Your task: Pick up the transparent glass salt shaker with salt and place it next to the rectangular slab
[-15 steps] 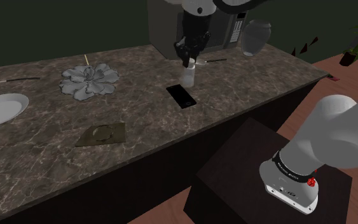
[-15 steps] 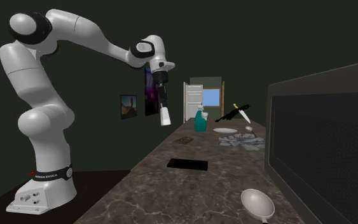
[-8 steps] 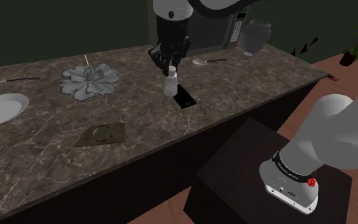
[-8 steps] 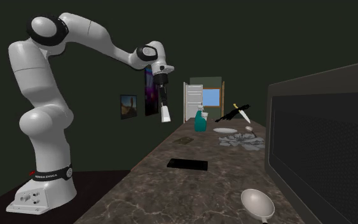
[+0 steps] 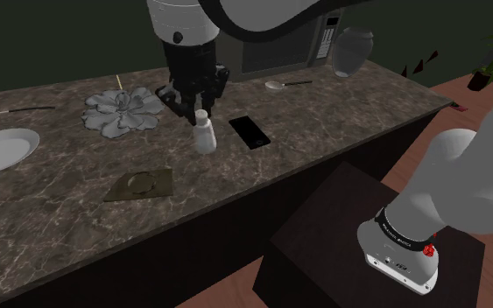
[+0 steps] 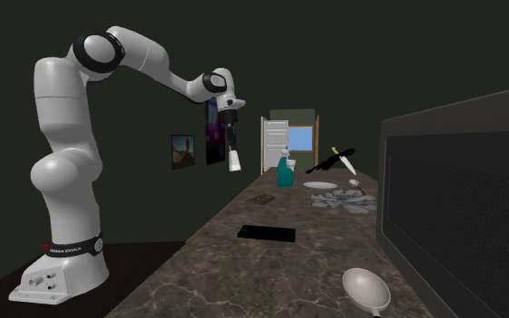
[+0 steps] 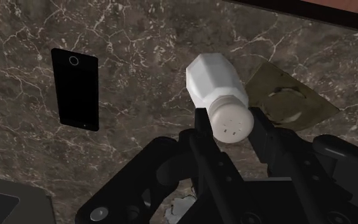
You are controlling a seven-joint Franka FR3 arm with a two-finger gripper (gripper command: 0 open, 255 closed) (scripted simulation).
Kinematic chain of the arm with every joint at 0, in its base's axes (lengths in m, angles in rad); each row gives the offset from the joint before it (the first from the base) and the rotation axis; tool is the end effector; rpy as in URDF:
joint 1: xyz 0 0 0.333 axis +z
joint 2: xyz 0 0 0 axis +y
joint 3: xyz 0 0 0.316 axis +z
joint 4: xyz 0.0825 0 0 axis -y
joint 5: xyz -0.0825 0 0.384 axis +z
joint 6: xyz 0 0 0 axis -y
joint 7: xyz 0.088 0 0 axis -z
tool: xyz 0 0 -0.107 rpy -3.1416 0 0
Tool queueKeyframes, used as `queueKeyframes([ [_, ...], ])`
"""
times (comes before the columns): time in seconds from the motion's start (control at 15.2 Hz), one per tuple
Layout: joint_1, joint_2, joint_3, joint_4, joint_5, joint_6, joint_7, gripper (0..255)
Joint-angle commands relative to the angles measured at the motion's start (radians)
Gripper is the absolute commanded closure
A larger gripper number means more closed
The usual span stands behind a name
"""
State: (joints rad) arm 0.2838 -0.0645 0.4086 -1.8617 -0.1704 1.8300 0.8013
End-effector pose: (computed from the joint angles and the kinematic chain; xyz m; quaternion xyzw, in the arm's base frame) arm 0.4270 0.3428 0.5423 0.9948 -0.0337 0.0746 0.0608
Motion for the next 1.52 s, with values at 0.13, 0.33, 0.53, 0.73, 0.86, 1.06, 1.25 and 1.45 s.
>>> queueKeyframes([
  [0.13,0.057,0.153,0.062,0.186,-0.066,-0.072,0.121,255],
  [0.33,0.057,0.152,0.058,0.146,-0.068,-0.032,0.128,255],
  [0.53,0.056,0.154,0.057,0.108,-0.071,0.007,0.136,255],
  [0.73,0.056,0.158,0.056,0.073,-0.075,0.045,0.144,255],
  [0.86,0.056,0.162,0.056,0.05,-0.079,0.07,0.15,255],
  [1.06,0.055,0.17,0.054,0.019,-0.086,0.107,0.16,255],
  [1.25,0.056,0.18,0.053,-0.01,-0.095,0.143,0.171,255],
  [1.45,0.056,0.191,0.052,-0.037,-0.105,0.179,0.183,255],
])
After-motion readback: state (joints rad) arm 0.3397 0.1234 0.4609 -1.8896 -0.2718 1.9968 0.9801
